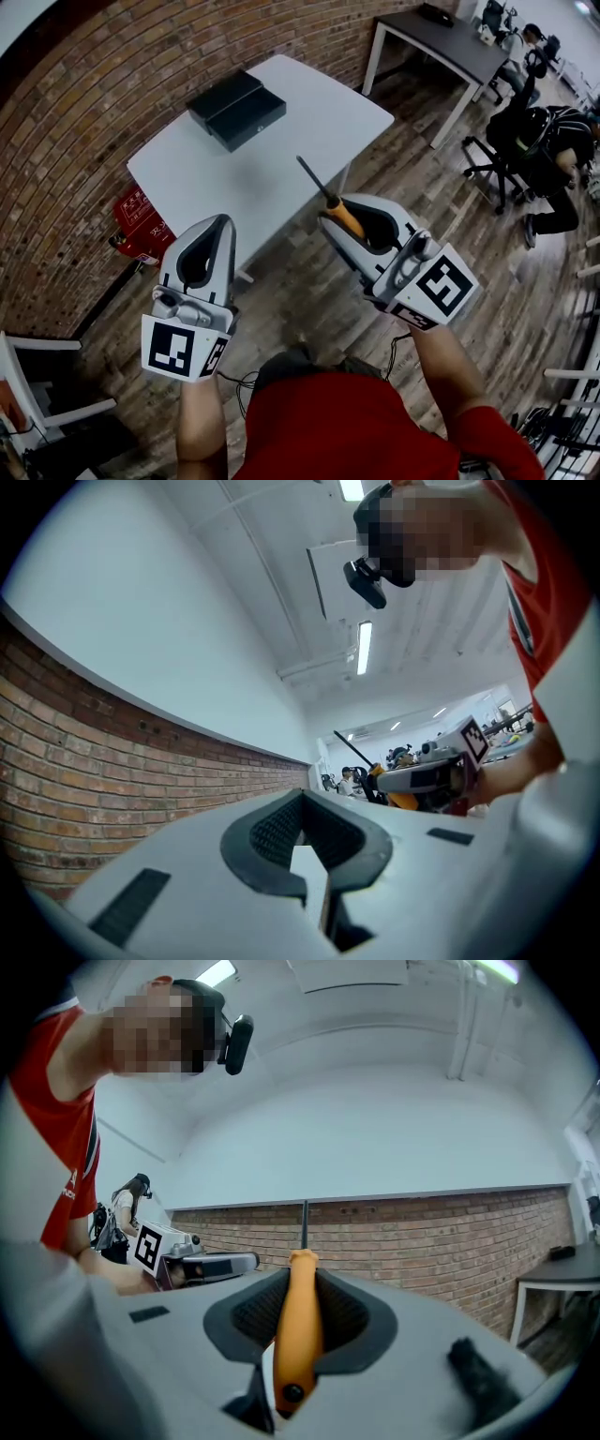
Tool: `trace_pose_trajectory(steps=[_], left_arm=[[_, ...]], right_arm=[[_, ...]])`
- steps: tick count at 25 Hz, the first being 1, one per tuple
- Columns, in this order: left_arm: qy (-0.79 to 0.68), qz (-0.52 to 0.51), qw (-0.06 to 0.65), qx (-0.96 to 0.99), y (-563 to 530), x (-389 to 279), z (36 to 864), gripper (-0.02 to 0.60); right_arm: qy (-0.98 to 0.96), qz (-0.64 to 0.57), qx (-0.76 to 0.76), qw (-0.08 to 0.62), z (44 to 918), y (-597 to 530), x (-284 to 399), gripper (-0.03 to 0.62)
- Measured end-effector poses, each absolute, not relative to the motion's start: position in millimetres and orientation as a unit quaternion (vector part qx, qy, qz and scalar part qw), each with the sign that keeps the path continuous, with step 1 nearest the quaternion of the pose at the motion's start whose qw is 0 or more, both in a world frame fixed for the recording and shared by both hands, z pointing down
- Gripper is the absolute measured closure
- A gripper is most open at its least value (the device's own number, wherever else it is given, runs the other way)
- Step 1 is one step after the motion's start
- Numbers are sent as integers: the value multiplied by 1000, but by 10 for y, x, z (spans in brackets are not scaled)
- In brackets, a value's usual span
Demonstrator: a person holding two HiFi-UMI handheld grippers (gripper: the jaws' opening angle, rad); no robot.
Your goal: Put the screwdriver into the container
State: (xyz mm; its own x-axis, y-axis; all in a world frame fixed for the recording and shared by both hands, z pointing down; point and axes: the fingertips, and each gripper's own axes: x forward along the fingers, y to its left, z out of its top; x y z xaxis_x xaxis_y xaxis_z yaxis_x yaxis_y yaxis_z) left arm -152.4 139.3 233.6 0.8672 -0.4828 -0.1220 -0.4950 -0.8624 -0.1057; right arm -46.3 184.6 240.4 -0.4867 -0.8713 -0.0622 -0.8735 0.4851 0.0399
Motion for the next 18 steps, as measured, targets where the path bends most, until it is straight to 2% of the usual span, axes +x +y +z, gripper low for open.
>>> trace_pose_trajectory(steps=[6,18], left_arm=[[249,38,89,-964,947,-1525,2379,569],[251,46,80,-964,358,-1514,2363,569]], right_arm=[[856,34,-516,9,2443,1370,-532,499],[858,43,-511,3,2403,798,-562,497]])
